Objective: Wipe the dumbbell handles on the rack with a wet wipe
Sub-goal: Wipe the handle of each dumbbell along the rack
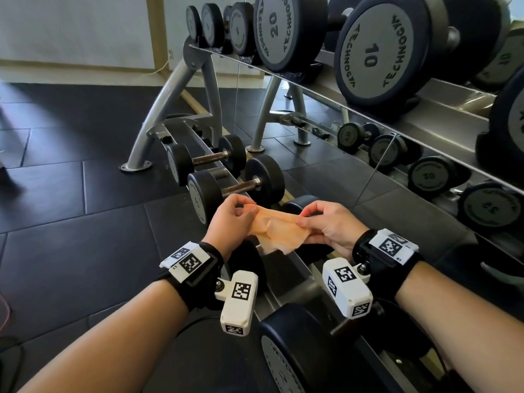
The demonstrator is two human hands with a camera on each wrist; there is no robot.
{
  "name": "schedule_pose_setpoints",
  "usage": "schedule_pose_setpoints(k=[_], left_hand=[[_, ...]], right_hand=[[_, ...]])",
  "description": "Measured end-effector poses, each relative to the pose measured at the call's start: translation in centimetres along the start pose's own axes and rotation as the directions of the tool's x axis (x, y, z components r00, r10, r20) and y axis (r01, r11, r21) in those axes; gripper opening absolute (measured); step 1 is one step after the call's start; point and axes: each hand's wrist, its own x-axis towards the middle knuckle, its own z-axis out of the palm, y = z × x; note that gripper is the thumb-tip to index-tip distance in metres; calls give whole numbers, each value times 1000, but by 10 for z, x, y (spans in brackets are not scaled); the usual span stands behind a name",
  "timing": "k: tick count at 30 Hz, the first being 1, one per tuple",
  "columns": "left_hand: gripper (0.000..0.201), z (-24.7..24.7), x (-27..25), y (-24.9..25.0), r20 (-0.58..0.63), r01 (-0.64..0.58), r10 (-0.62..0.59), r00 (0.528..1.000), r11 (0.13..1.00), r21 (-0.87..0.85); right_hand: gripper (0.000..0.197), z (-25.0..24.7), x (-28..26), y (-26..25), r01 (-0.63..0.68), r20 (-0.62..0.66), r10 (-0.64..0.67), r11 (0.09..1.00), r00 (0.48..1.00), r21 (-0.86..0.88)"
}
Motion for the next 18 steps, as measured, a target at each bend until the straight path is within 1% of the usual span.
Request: schedule_pose_setpoints(k=[2, 4, 5, 7, 8, 9, 10, 11, 12, 13, 14, 15, 18], left_hand=[[9, -2, -1, -1, 24, 45, -44, 999, 998, -38], [14, -6, -3, 0, 25, 44, -44, 999, 999, -15], [17, -8, -4, 2, 4, 8, -8, 1000, 1000, 22], [24, -12, -6, 7, -30, -129, 135, 990, 980, 151], [27, -13, -8, 10, -5, -212, 219, 976, 951, 227], [32, -11, -12, 14, 60, -288, 284, 957, 912, 291], [40, -8, -16, 17, 149, -341, 308, 940, 875, 344], [51, -3, -20, 18, 232, -361, 288, 929, 842, 400], [63, 2, -23, 19, 287, -360, 248, 925, 814, 456], [71, 8, -26, 18, 304, -349, 217, 928, 792, 501], [72, 12, -27, 17, 291, -338, 209, 934, 782, 523], [66, 16, -28, 16, 266, -330, 218, 939, 787, 521], [23, 16, -25, 17, 200, -302, 238, 950, 863, 405]], right_hand=[[19, -2, 0, -2, 6, 1, -6, 1000, 1000, 18], [24, -2, -1, -6, 7, 14, -7, 999, 1000, 37], [25, -1, -1, -7, 11, 15, -12, 998, 1000, 54], [19, 2, -1, -11, 23, -1, -23, 996, 1000, 87], [15, 4, -1, -12, 31, -21, -30, 995, 999, 93], [14, 7, 0, -14, 44, -49, -40, 995, 998, 85], [15, 9, 2, -16, 55, -78, -50, 996, 996, 65], [16, 11, 3, -17, 63, -102, -58, 997, 993, 43], [17, 13, 4, -19, 67, -120, -63, 997, 991, 30], [17, 14, 4, -20, 71, -132, -67, 997, 989, 25], [18, 14, 4, -20, 72, -143, -68, 997, 987, 21], [18, 14, 4, -21, 70, -152, -68, 997, 986, 12], [14, 14, 3, -19, 68, -167, -67, 998, 984, 5]])
